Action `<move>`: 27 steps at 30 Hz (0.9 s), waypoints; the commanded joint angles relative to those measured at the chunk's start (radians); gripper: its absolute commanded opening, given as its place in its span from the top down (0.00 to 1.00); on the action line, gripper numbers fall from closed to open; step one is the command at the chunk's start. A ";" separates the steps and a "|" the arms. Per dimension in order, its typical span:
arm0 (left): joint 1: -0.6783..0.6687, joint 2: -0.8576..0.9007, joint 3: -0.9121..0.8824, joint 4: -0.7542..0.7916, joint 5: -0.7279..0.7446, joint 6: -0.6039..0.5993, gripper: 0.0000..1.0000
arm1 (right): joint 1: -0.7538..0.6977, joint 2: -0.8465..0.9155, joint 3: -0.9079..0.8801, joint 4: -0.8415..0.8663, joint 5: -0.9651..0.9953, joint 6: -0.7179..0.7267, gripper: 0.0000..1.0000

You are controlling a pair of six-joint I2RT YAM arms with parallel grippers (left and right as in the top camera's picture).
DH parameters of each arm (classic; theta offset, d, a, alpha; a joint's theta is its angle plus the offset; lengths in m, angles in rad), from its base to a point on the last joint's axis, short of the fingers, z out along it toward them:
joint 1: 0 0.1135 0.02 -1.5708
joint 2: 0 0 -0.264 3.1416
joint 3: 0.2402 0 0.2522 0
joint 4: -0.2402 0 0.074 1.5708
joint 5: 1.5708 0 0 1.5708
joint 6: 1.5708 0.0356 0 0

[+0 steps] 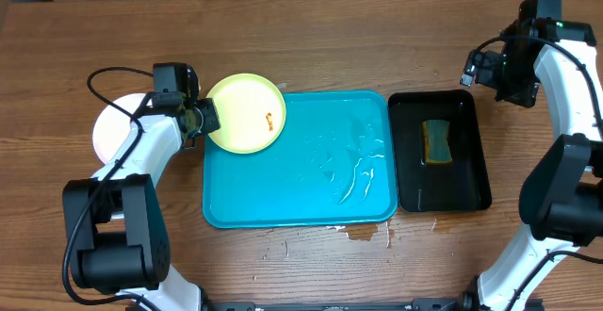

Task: Clean dirty plates on tray and stack at the side
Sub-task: 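Grasp the yellow-green plate's left rim and drag it onto the teal tray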

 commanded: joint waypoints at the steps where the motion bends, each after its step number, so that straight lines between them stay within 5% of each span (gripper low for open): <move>1: -0.015 0.014 -0.014 0.006 -0.008 -0.002 0.77 | 0.003 -0.031 0.018 0.008 0.001 0.002 0.00; 18: -0.026 0.045 -0.019 0.023 -0.008 -0.002 0.77 | 0.003 -0.031 0.018 0.008 0.001 0.002 0.00; 23: -0.029 0.053 -0.018 0.018 -0.006 -0.002 0.94 | 0.003 -0.031 0.018 0.008 0.001 0.002 0.00; 27: -0.029 0.052 -0.012 0.014 0.029 -0.002 0.96 | 0.003 -0.031 0.018 0.007 0.001 0.002 0.00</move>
